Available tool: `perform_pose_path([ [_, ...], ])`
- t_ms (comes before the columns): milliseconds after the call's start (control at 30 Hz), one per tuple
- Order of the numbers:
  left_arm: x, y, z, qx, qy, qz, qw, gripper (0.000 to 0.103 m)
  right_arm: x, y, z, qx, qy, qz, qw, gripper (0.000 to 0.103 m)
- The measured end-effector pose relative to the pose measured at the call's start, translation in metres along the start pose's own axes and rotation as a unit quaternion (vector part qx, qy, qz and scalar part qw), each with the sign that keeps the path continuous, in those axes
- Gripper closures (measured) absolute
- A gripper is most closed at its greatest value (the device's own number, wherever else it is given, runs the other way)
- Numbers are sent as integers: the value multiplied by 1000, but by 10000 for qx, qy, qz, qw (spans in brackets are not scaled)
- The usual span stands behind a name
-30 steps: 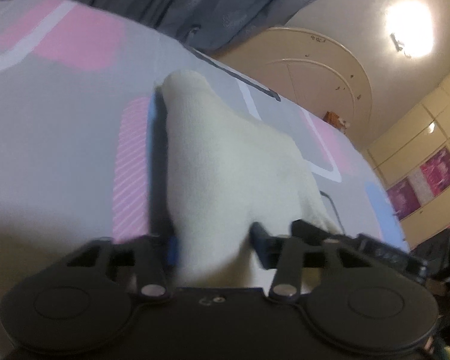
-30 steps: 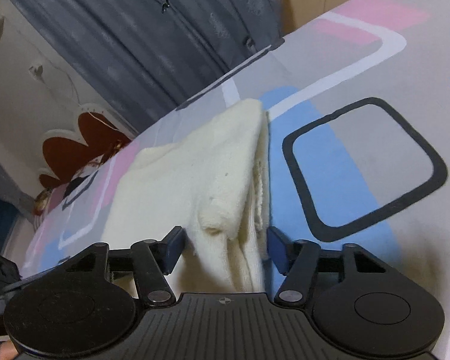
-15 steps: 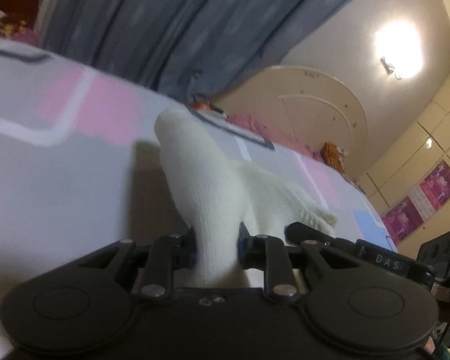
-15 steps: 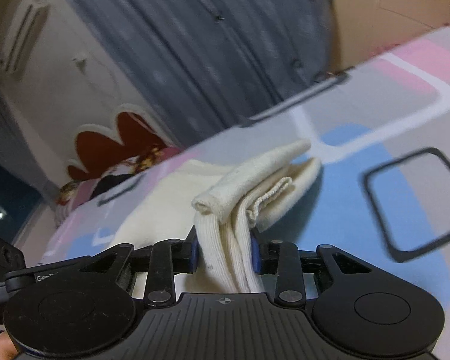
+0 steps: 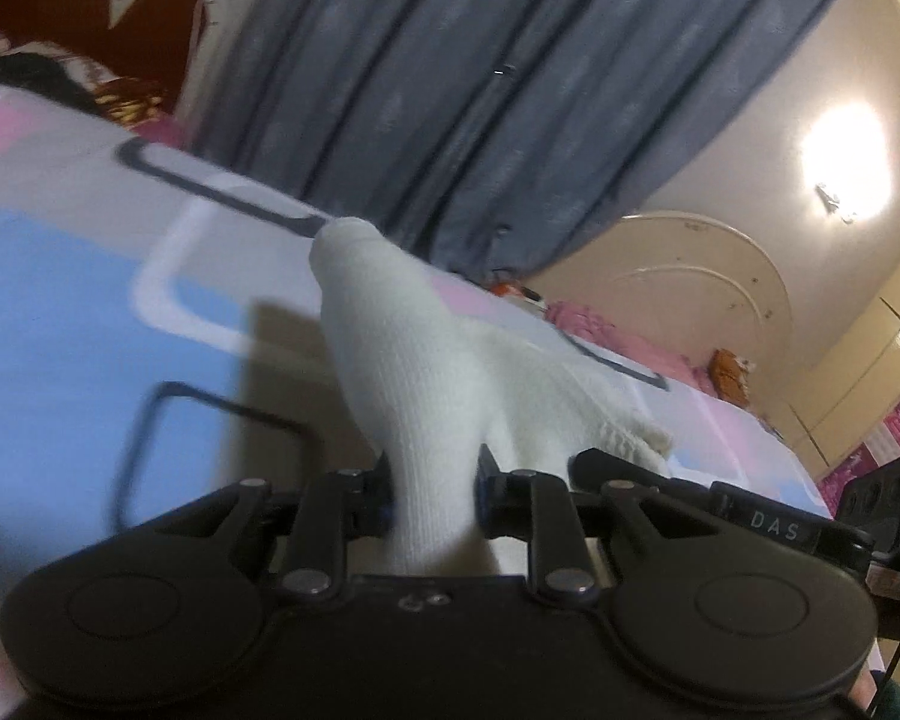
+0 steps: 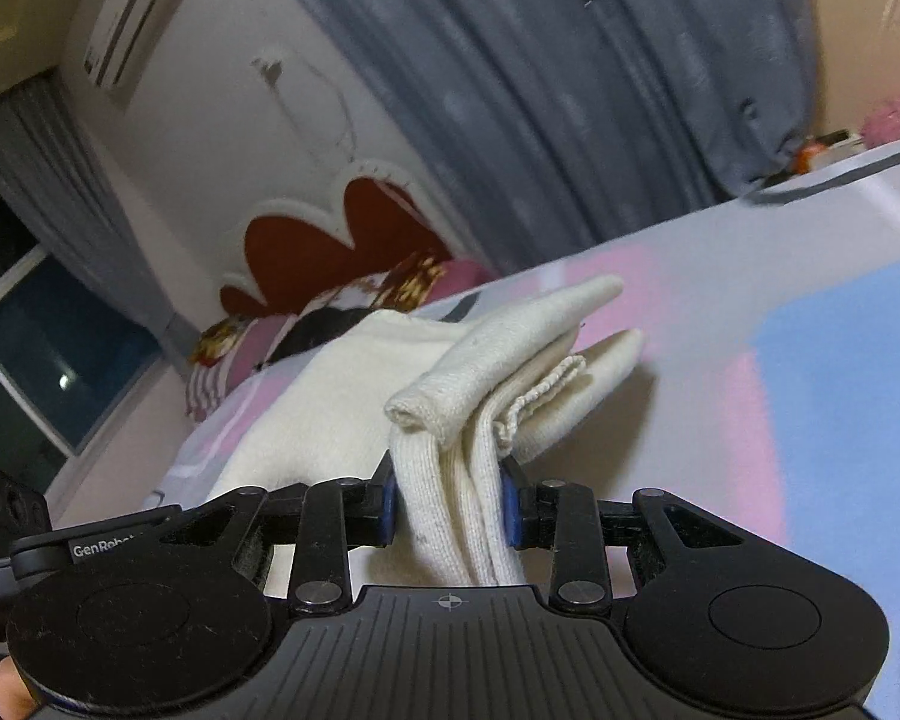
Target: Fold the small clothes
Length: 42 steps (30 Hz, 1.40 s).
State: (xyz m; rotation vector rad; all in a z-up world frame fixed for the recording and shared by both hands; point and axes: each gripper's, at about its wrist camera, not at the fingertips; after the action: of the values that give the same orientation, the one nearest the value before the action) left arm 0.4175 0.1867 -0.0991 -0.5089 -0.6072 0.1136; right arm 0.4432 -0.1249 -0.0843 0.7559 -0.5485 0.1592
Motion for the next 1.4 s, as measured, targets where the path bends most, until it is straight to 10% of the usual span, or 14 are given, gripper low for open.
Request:
perform_pose_path([
  [367, -26, 85, -8, 230, 369, 20, 9991, 76, -38, 22, -91, -298, 477, 54, 9984, 71],
  [600, -23, 89, -11, 261, 475, 29, 9985, 60, -40, -11, -85, -203, 488, -753, 9958, 62],
  [967, 8, 67, 12, 216, -265, -226, 9992, 61, -15, 35, -58, -712, -215, -102, 9972, 60],
  [1400, 0, 61, -2, 453, -26, -427, 9981, 59, -37, 36, -112, -1548, 349, 161, 9872, 60],
])
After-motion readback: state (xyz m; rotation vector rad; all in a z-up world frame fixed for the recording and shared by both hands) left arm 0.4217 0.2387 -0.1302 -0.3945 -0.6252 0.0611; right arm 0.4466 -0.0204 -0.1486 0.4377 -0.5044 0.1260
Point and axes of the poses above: each gripper's, at about its wrist camera, not at the fingertips, and z roughly against the way its jaws point, y to its left, x to its top, and after that the axes turned 12 degrees about y, right-handed
